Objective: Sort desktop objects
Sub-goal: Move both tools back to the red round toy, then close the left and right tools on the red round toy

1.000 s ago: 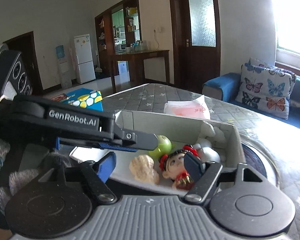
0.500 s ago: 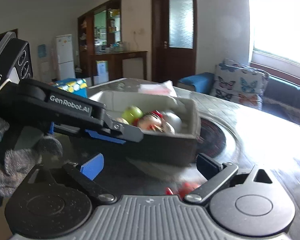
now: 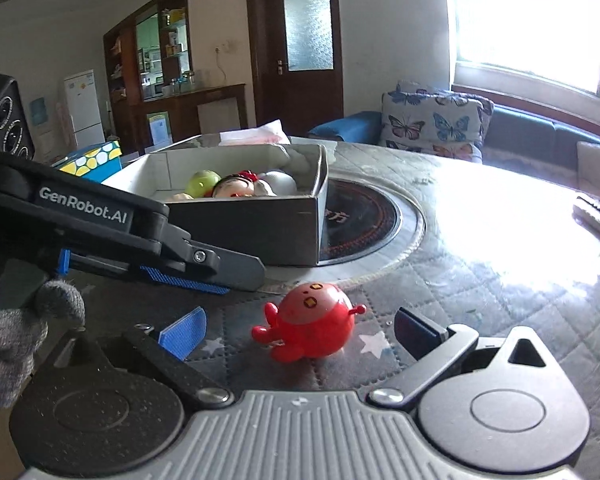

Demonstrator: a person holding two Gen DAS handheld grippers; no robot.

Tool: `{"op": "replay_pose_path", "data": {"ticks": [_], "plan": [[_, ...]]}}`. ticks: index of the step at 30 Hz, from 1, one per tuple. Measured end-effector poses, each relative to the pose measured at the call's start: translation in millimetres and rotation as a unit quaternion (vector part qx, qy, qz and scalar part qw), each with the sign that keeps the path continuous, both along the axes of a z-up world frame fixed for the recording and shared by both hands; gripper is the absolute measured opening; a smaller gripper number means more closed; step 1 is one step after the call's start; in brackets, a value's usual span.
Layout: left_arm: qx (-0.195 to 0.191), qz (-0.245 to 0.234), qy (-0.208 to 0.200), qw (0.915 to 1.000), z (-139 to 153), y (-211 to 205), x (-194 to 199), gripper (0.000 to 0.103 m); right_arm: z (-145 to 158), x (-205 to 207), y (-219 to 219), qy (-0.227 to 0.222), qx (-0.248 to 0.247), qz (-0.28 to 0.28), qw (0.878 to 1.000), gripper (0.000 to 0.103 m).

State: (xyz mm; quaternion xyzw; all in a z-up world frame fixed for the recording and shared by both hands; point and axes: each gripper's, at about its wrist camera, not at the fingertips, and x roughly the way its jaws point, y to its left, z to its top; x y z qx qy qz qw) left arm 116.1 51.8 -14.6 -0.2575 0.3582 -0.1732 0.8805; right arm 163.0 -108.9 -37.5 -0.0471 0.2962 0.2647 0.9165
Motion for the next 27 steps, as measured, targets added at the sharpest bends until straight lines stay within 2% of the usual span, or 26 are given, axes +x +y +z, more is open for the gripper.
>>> {"op": "replay_pose_path", "data": {"ticks": [7, 20, 25, 27], "plan": [[0.002, -0.007, 0.001, 1.0, 2.0, -7.2, 8.1, 0.039, -10.4, 10.4, -5.9, 0.024, 0.016, -0.013, 1.0, 0.095], [0.014, -0.017, 0.011, 0.9997, -1.3, -18.2, 19.7, 0.039, -15.3, 22.3, -12.1, 0.045, 0.043, -0.025, 0.998, 0.068], [0.017, -0.017, 0.02, 0.9995, -6.7, -18.7, 22.7, 0.04, -17.8, 22.8, -14.2, 0.049, 0.048, -0.025, 0.997, 0.063], [0.012, -0.018, 0.021, 0.9995, -8.4, -17.7, 22.7, 0.041, -17.9, 22.8, -13.6, 0.05, 0.051, -0.024, 0.997, 0.057]]}}
